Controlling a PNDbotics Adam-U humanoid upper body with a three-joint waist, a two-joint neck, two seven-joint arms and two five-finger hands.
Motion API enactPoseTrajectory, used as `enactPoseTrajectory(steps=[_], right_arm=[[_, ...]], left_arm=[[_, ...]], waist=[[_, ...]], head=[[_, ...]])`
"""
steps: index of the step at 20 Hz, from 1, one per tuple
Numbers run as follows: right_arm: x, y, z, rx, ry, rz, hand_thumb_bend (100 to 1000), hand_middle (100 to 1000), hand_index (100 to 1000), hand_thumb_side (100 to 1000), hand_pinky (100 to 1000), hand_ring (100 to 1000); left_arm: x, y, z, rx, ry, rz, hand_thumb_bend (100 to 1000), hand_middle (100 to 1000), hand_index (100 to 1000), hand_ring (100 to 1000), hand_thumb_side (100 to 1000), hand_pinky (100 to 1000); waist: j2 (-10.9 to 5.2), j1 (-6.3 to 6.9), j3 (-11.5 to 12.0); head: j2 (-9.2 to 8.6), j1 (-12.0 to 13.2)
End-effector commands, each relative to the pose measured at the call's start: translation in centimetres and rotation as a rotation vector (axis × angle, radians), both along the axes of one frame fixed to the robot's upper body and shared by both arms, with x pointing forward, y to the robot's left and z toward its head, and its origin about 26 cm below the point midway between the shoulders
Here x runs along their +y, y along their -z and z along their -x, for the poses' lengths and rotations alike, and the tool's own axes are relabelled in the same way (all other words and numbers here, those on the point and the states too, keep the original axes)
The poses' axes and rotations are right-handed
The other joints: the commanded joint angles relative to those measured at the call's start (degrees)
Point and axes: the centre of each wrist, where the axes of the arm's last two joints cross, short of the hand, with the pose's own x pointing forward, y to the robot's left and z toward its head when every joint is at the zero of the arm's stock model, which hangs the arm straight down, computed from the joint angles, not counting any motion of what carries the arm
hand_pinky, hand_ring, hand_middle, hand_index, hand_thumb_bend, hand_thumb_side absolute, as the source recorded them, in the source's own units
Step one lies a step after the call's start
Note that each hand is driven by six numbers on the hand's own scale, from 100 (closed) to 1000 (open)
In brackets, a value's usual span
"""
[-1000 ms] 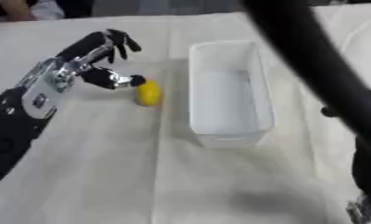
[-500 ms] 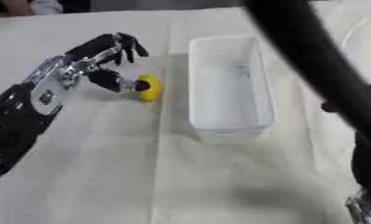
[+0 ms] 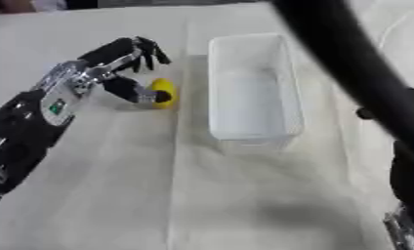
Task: Pick up objects on the table and place them in the box.
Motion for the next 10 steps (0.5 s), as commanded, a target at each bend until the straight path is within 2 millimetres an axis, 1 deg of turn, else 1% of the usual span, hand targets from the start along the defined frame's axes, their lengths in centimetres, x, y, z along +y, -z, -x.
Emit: enactPoseTrajectory(steps=[1, 4, 9, 10], right_arm=[[0.02, -0.51, 0.09, -0.020, -0.004, -0.004, 370, 871, 827, 1000, 696, 812], [-0.08, -0.56, 0.07, -0.023, -0.001, -0.010, 367, 870, 827, 1000, 695, 810], [-0.10, -0.58, 0.06, -0.025, 0.000, -0.013, 367, 870, 827, 1000, 696, 810], [-0.10, -0.58, 0.06, -0.025, 0.001, -0.014, 365, 867, 826, 1000, 696, 811]], left_arm=[[-0.01, -1.09, -0.33, -0.018, 0.004, -0.025, 556, 658, 770, 575, 794, 367], [-0.23, -0.93, -0.49, -0.013, 0.010, -0.046, 554, 660, 772, 578, 794, 375], [-0.44, -0.63, -0.72, -0.003, 0.019, -0.072, 553, 661, 771, 580, 793, 379], [-0.48, -0.57, -0.76, -0.001, 0.022, -0.073, 571, 659, 770, 577, 802, 373]], waist=[[-0.89, -0.27, 0.0], [-0.89, -0.29, -0.1], [-0.88, -0.31, -0.1], [-0.87, -0.32, -0.1]], head=[[0.46, -0.3], [1.05, -0.5], [1.40, -0.5], [1.47, -0.5]])
